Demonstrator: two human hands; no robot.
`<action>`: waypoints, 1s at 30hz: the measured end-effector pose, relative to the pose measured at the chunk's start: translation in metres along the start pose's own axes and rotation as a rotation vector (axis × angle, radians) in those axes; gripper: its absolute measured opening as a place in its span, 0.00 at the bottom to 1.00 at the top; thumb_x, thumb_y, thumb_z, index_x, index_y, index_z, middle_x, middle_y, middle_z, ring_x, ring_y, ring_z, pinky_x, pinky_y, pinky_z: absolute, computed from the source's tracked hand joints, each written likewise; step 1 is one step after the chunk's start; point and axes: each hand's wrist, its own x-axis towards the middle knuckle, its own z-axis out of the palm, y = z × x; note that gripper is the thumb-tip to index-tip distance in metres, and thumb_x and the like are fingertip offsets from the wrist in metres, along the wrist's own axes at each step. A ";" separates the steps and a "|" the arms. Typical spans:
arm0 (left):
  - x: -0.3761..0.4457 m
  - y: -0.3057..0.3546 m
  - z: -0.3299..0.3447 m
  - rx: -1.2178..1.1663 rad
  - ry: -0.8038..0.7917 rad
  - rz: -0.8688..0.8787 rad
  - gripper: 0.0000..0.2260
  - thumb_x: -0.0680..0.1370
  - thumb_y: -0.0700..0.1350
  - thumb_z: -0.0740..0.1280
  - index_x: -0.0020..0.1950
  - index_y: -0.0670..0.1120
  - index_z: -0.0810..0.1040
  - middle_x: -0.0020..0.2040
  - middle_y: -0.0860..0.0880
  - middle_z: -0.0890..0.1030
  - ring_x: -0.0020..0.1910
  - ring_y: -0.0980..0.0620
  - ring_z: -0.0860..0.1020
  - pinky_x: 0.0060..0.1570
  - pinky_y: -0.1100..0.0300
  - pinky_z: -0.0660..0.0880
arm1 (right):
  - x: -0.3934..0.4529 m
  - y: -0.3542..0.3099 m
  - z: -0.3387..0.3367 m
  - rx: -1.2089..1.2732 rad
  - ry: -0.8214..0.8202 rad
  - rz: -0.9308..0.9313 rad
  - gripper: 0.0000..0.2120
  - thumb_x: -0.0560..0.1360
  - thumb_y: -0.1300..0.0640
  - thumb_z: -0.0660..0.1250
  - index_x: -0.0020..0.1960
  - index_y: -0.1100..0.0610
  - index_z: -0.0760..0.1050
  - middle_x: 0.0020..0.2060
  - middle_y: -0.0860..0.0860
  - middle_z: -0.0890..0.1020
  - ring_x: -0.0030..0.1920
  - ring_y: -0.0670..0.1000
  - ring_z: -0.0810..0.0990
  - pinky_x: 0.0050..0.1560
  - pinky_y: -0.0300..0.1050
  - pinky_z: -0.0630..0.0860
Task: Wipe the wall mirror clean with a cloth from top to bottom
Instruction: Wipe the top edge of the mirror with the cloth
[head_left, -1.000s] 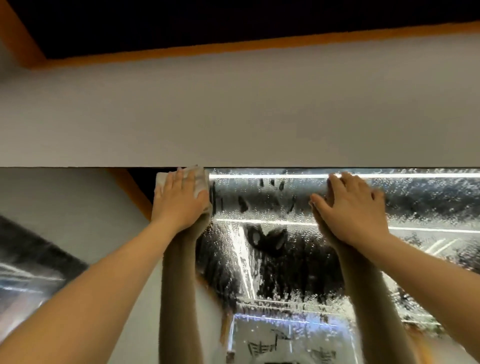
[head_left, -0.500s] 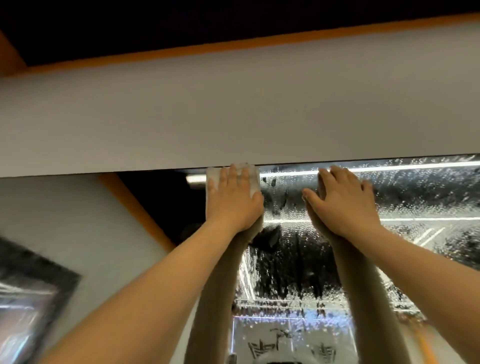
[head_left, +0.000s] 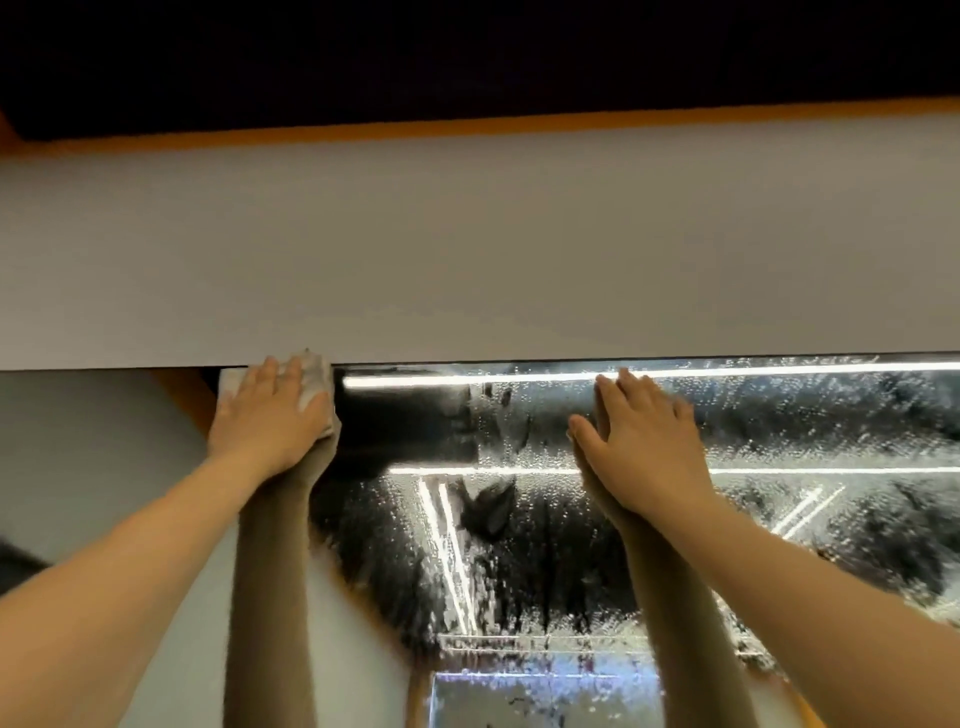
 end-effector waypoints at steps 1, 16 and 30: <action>-0.001 0.005 0.000 -0.013 -0.009 -0.028 0.27 0.83 0.54 0.48 0.80 0.47 0.45 0.80 0.45 0.46 0.79 0.45 0.46 0.75 0.47 0.46 | 0.000 0.000 0.000 0.009 -0.003 -0.003 0.32 0.81 0.39 0.46 0.80 0.53 0.47 0.79 0.52 0.48 0.78 0.53 0.45 0.77 0.57 0.44; -0.037 0.132 0.001 0.021 -0.045 0.426 0.28 0.84 0.57 0.46 0.80 0.49 0.41 0.80 0.47 0.42 0.79 0.48 0.41 0.75 0.49 0.40 | -0.001 0.002 -0.002 0.059 0.010 -0.010 0.32 0.81 0.38 0.47 0.80 0.51 0.48 0.79 0.50 0.49 0.78 0.52 0.46 0.76 0.55 0.43; -0.027 0.098 0.002 -0.006 0.017 0.149 0.28 0.83 0.55 0.46 0.80 0.46 0.45 0.80 0.44 0.47 0.78 0.43 0.46 0.75 0.42 0.44 | -0.001 0.001 -0.001 0.069 0.020 -0.007 0.31 0.81 0.40 0.48 0.80 0.52 0.49 0.79 0.51 0.50 0.78 0.52 0.46 0.76 0.56 0.43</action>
